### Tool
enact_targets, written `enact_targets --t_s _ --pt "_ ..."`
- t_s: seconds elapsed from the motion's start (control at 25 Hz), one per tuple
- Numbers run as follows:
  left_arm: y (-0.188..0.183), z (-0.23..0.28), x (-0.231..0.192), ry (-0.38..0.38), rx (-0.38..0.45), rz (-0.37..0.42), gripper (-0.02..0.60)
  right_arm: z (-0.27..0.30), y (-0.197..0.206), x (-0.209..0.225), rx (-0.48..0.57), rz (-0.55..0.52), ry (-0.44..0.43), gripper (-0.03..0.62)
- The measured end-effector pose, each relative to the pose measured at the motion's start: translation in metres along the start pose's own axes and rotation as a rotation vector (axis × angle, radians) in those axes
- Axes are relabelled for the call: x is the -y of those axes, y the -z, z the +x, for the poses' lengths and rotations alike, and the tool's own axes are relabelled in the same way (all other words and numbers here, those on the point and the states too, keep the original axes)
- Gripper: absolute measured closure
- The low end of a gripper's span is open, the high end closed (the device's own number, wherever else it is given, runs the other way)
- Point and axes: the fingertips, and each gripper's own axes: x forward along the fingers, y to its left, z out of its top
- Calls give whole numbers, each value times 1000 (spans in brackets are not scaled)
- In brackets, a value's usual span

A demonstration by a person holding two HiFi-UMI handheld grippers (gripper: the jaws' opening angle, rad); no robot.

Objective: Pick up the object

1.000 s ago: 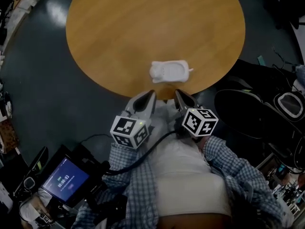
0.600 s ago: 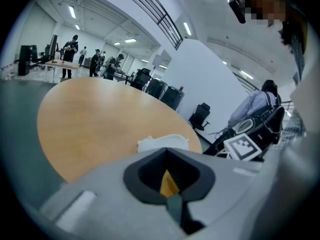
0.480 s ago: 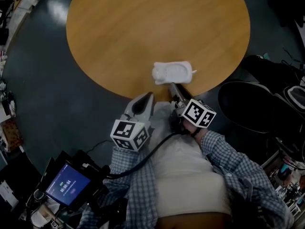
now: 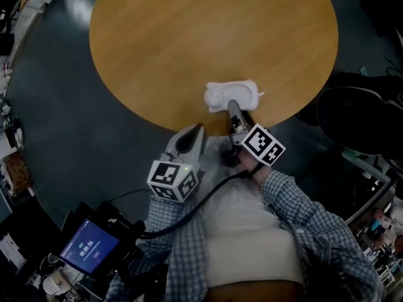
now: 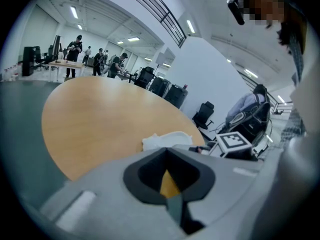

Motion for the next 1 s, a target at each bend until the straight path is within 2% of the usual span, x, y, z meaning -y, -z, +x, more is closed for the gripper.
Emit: enact_targets --t_s 0.28,0.52,0.72,1.0 --pt "-4 3 4 14 7 5 578 -1 -12 -6 16 -15 -42 456" --pt "-15 6 6 26 32 19 578 -12 -29 -35 11 -100 -148 459" --pt "-31 13 6 39 75 44 578 -21 -64 -65 74 -111 -234 461" --pt "-46 20 8 66 114 78 578 -35 -96 -104 162 -71 -347 461"
